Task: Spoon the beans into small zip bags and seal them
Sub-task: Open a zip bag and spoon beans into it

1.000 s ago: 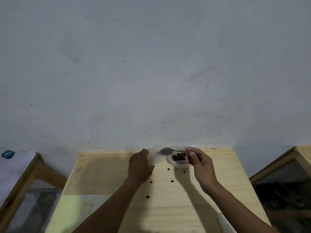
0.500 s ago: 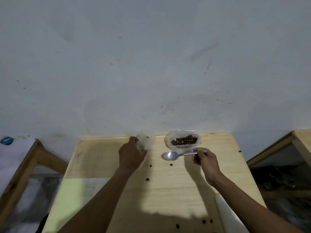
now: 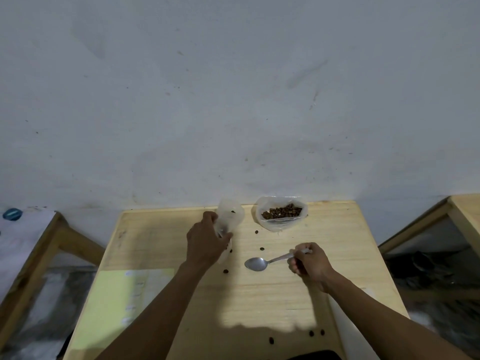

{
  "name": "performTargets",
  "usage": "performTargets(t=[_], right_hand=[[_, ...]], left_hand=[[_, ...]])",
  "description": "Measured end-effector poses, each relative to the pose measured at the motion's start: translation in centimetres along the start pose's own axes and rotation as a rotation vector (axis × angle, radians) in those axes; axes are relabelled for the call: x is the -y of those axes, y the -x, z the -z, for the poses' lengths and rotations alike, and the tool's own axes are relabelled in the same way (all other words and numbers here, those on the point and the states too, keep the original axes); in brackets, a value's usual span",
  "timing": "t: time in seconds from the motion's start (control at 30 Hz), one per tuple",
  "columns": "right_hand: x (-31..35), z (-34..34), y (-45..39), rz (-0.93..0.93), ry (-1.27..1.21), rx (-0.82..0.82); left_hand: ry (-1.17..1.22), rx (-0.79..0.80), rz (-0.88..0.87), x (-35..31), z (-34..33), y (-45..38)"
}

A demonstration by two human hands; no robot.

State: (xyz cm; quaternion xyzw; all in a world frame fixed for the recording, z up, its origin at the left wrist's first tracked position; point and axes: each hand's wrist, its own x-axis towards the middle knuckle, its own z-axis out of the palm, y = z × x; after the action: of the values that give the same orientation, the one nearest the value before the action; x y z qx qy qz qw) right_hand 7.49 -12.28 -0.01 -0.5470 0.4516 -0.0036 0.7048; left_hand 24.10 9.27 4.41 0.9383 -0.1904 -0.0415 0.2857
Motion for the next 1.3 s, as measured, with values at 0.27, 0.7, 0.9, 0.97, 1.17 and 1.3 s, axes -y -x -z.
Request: performTargets(t=[0.27, 0.7, 0.9, 0.97, 1.17, 1.3], right_hand=[[1.7, -0.5, 0.8, 0.112, 0.153, 0.007], [7.5, -6.2, 3.9, 0.541, 0.196, 0.162], [8.5, -6.0, 3.8, 0.627, 0.334, 0.123], [9.1, -6.0, 3.8, 0.651, 0.371, 0.137], [11.7, -5.1, 3.4, 0.708, 0.489, 0.252], [13.3, -4.9, 3.8, 0.761, 0.596, 0.261]], left_hand=[[-0.017, 0.011, -0.049, -1.1, 0.1, 0.5], [0.217, 0.208, -0.18, -4.0, 0.8, 1.5], [0.607, 0.332, -0.168, -3.8, 2.9, 0.8], [0.666, 0.337, -0.15, -4.0, 3.5, 0.3], [0.665, 0.295, -0.072, -4.1, 4.6, -0.9], [0.472, 0.219, -0.148, -4.5, 5.3, -1.3]])
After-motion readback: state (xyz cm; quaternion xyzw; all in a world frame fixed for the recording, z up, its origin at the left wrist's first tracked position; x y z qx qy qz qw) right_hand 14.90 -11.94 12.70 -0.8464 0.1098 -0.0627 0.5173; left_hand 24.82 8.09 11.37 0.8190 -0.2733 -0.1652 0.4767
